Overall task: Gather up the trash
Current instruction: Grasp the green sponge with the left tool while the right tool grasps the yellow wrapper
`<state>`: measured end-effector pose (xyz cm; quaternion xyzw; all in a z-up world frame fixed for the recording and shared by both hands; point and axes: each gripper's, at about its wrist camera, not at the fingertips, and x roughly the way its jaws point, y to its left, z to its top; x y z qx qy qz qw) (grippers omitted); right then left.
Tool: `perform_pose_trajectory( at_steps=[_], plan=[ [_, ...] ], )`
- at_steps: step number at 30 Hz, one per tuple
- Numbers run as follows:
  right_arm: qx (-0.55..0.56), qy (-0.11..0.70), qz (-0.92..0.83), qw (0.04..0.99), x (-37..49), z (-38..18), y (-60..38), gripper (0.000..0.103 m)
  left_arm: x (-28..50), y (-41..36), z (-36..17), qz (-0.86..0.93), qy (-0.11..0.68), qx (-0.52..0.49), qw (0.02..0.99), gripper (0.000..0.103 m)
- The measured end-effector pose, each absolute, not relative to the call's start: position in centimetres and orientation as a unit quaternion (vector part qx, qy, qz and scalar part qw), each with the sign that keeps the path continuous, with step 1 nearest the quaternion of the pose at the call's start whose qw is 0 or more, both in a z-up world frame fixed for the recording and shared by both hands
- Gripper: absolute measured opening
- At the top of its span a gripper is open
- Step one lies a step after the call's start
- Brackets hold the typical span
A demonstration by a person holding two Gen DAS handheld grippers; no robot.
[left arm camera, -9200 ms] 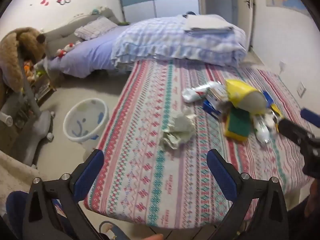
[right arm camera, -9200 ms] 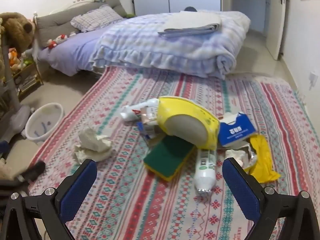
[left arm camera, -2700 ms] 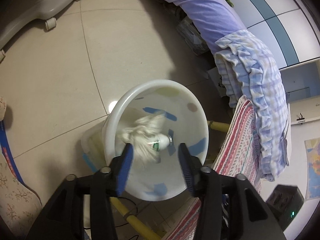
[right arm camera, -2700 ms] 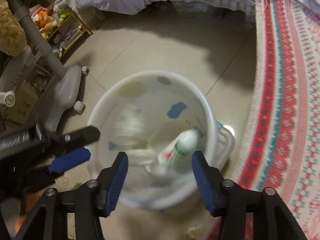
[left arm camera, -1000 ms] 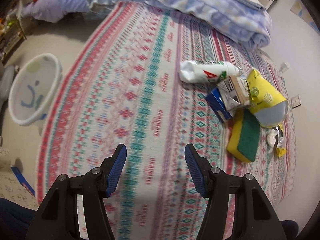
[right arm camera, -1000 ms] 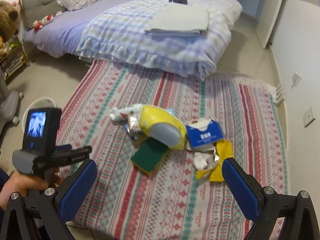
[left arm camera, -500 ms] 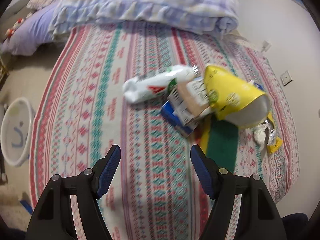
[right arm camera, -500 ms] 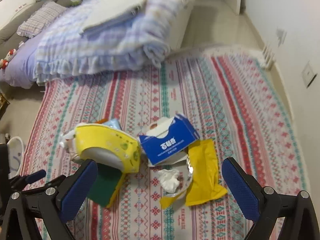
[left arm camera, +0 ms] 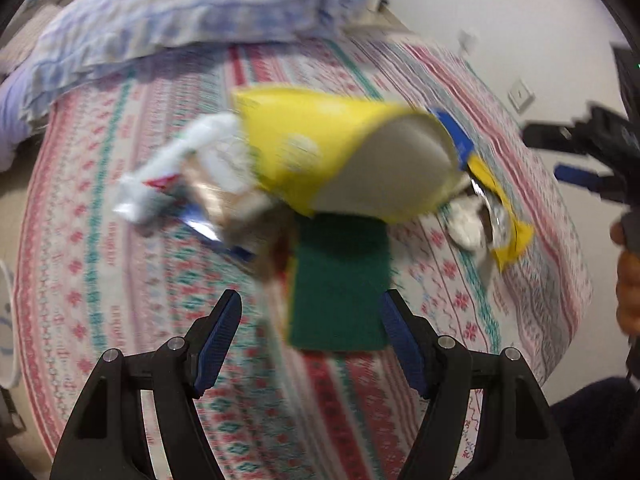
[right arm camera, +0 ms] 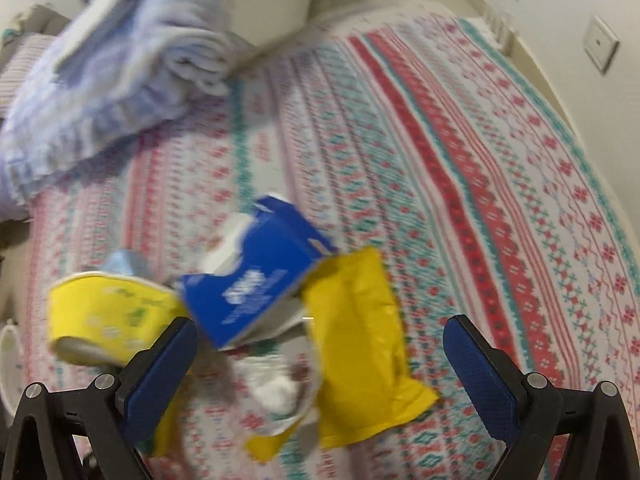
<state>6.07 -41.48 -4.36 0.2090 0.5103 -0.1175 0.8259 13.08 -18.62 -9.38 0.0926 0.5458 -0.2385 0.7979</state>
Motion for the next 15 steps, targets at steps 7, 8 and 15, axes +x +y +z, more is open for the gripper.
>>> perform_pose_trajectory(
  at_steps=[7,8,15],
  plan=[
    [0.185,0.557,-0.129,0.799,6.2,-7.4,-41.9,0.088,12.8,-18.3,-10.5,-0.245,0.553,0.071,0.793,0.053],
    [0.181,0.562,-0.131,0.797,6.2,-7.8,-41.9,0.085,12.7,-17.9,-10.4,-0.244,0.551,0.067,0.795,0.053],
    [0.16,0.601,-0.127,0.773,6.8,-10.4,-41.3,0.053,10.4,-15.3,-9.0,-0.275,0.563,0.027,0.779,0.052]
  ],
)
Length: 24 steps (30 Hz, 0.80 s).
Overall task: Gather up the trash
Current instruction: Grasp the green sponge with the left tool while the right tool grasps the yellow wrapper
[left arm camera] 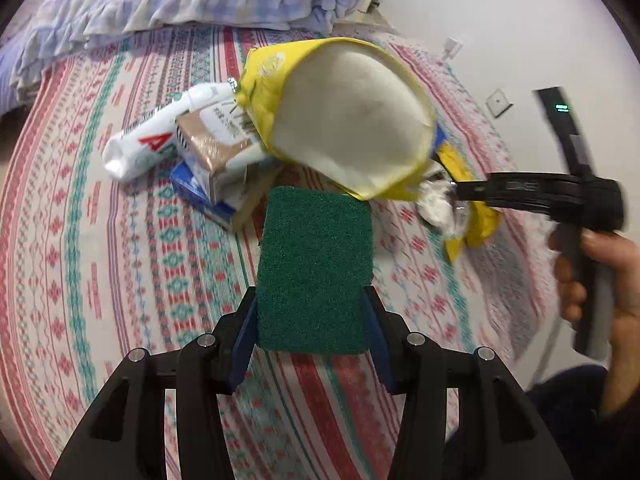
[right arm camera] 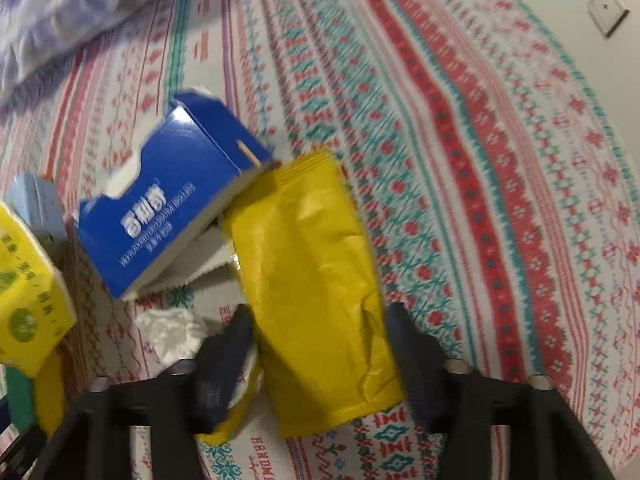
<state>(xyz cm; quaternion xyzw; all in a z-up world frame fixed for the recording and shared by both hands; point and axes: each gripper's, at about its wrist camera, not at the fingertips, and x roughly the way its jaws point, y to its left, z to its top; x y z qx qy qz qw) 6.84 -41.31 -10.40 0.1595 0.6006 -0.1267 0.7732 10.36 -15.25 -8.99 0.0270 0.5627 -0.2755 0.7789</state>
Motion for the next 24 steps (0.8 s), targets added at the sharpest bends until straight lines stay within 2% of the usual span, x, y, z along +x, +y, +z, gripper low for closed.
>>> perform_pose_trajectory(
  at_steps=[2,4,5,13,24],
  plan=[
    [0.144,0.597,-0.131,0.778,6.9,-10.3,-41.1,0.029,9.6,-14.3,-8.4,-0.286,0.564,0.019,0.775,0.052],
    [0.162,0.586,-0.13,0.783,6.5,-9.5,-41.5,0.024,8.9,-13.3,-7.8,-0.293,0.564,0.011,0.772,0.052],
    [0.174,0.576,-0.129,0.788,6.2,-8.8,-41.8,0.009,8.4,-13.0,-7.5,-0.295,0.564,0.008,0.771,0.052],
    [0.213,0.53,-0.142,0.809,3.9,-5.4,-43.1,0.008,6.8,-8.8,-5.5,-0.301,0.548,-0.024,0.78,0.052],
    [0.199,0.48,-0.113,0.847,4.9,-1.2,-38.0,0.008,7.3,-1.9,-2.6,-0.273,0.517,-0.067,0.809,0.052]
  ],
)
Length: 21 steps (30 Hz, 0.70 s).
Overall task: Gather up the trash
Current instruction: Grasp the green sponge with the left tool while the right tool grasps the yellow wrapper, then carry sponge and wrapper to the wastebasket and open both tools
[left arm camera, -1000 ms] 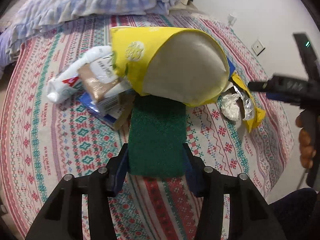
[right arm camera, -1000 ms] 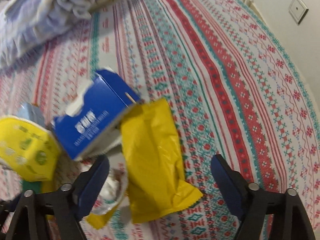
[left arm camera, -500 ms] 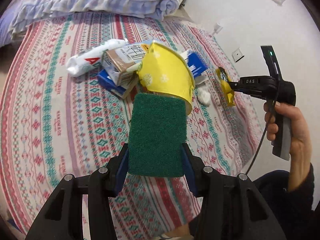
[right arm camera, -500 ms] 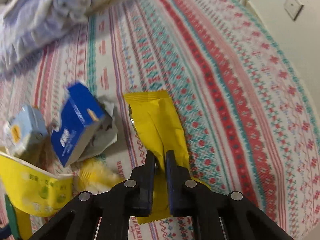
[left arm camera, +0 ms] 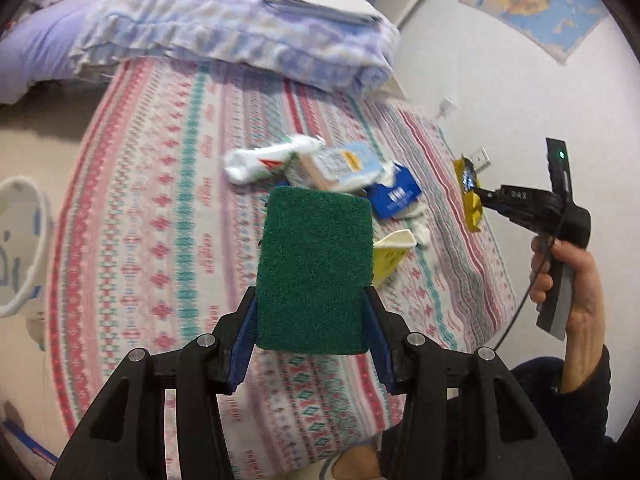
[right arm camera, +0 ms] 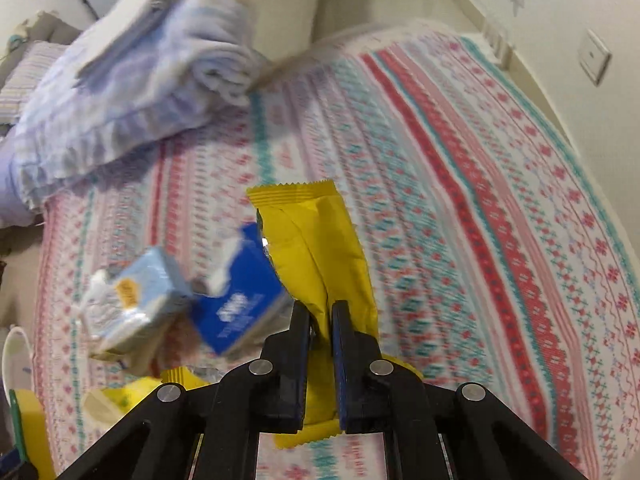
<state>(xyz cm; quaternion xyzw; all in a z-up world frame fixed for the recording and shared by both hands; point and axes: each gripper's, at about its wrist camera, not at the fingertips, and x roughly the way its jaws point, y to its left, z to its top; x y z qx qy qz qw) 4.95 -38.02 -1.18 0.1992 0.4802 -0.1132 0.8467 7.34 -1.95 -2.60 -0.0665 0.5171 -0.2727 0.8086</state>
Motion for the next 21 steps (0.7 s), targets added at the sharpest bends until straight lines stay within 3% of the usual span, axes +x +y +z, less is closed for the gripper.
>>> perform_pose_trajectory(
  at_steps=[21],
  plan=[
    [0.146,0.473,0.034,0.868,10.7,0.7,-19.0,0.009,11.2,12.6,-3.0,-0.107,0.484,-0.093,0.863,0.053]
  ],
)
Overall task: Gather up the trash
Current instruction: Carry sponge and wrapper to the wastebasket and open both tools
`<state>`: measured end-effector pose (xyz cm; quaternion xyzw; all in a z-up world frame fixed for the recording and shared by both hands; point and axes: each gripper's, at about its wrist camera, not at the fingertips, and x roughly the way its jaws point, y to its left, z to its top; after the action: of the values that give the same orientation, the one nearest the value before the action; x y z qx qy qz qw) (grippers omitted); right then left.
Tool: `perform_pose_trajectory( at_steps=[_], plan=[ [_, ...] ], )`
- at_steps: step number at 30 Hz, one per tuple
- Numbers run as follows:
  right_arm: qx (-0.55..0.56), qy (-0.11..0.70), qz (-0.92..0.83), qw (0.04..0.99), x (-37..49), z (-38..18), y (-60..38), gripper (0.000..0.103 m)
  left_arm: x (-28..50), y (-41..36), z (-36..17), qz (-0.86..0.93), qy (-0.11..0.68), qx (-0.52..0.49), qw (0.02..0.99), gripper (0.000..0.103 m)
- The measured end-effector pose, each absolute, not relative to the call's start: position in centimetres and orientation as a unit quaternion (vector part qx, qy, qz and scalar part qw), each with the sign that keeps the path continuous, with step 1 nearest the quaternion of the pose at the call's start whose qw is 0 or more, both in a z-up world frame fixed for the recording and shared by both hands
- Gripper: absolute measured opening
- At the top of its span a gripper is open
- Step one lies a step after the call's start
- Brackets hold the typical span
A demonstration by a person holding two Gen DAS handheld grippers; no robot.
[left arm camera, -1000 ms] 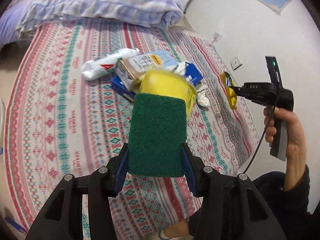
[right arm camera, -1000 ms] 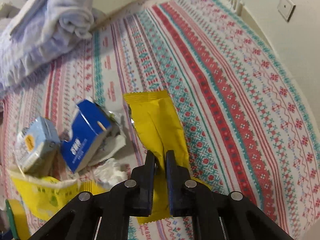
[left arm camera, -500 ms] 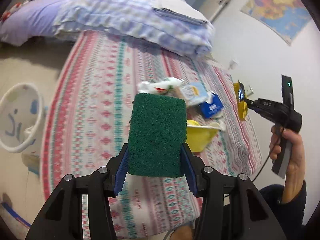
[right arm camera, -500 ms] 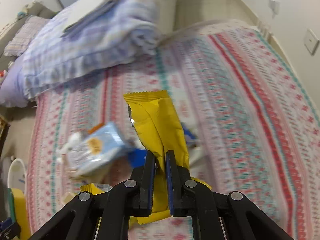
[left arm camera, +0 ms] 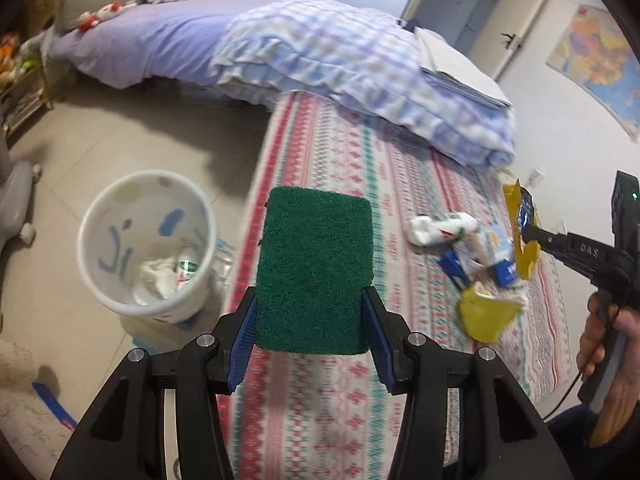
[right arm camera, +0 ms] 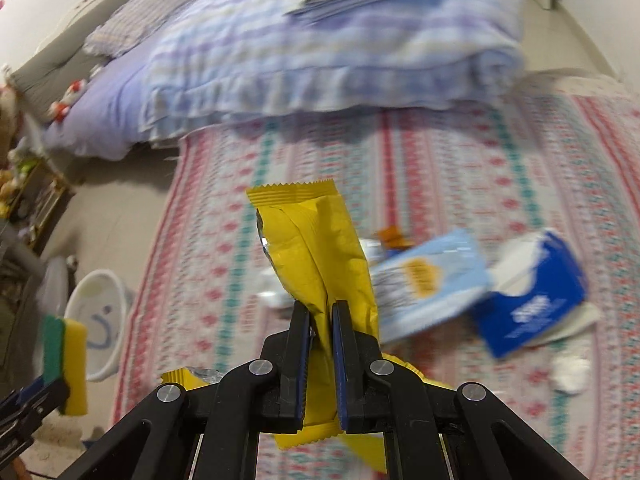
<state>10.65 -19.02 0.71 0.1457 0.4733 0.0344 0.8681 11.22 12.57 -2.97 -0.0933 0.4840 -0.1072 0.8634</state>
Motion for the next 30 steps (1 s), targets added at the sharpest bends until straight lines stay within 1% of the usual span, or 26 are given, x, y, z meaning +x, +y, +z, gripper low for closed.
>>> perform_pose_trajectory(
  at_steps=[9,16,26,30],
  plan=[
    [0.157,0.495,0.119,0.846,12.5,-0.5,-11.2,0.009,12.9,16.3,-3.9,-0.065,0.501,-0.111,0.856,0.053],
    [0.129,0.5,0.164,0.841,13.9,-1.6,-4.8,0.009,14.2,19.1,-4.4,-0.028,0.499,-0.115,0.859,0.053],
    [0.114,0.52,0.202,0.822,15.9,-3.9,1.6,0.009,16.4,22.8,-5.7,-0.004,0.506,-0.143,0.851,0.054],
    [0.126,0.521,0.219,0.815,17.0,-4.7,4.0,0.009,17.4,24.1,-6.8,0.002,0.517,-0.163,0.84,0.056]
  ],
)
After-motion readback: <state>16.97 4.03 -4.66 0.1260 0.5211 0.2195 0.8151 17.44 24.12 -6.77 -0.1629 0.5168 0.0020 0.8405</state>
